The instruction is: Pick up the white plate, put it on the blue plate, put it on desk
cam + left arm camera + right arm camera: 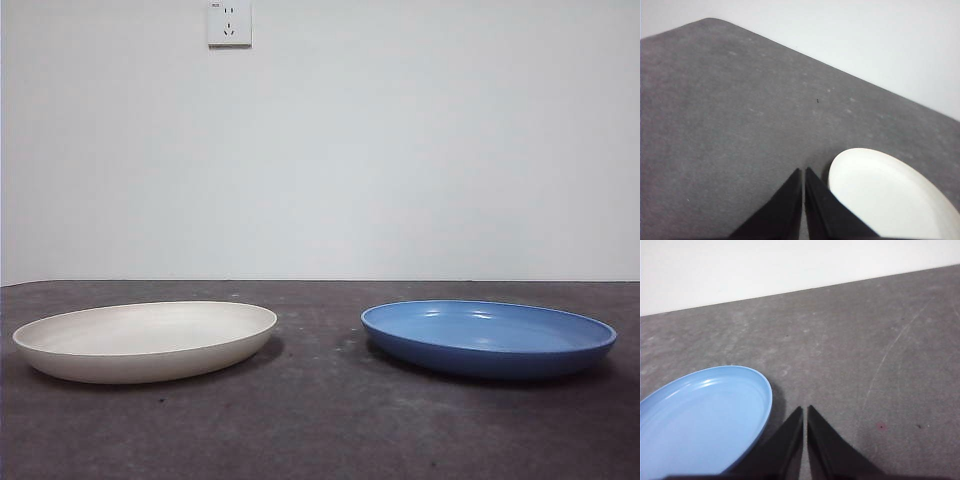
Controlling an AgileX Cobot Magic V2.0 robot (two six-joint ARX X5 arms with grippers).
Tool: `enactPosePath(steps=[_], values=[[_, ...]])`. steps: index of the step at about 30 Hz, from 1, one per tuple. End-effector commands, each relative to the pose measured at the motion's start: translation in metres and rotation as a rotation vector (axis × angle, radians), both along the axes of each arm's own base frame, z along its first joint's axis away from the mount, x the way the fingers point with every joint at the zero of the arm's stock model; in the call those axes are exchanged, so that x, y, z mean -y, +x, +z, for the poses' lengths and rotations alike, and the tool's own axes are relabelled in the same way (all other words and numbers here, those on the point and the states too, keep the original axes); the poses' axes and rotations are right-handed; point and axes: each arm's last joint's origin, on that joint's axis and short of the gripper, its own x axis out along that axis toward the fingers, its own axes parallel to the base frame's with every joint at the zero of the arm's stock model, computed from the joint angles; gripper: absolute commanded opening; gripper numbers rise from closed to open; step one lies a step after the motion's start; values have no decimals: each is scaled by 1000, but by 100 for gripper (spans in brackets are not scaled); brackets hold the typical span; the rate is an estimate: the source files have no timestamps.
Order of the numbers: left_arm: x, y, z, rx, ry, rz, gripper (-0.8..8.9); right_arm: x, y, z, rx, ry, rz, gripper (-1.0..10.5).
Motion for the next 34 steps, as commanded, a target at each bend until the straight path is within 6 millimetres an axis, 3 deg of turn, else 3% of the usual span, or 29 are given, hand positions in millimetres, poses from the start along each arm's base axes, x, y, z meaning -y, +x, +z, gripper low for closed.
enactPosePath(steps=[1, 10, 18, 26, 34], values=[[0, -2, 10, 22, -81, 16, 10, 0, -3, 17, 57, 30, -4, 8], [1, -16, 63, 147, -110, 12, 10, 0, -17, 68, 205, 32, -6, 8], [1, -25, 113, 109, 22, -12, 10, -1, -34, 124, 274, 22, -3, 8], [5, -7, 153, 1, 115, -194, 10, -3, -29, 168, 112, -43, 84, 8], [10, 20, 168, -198, 117, -418, 10, -7, -7, 193, -152, -85, 273, 8]])
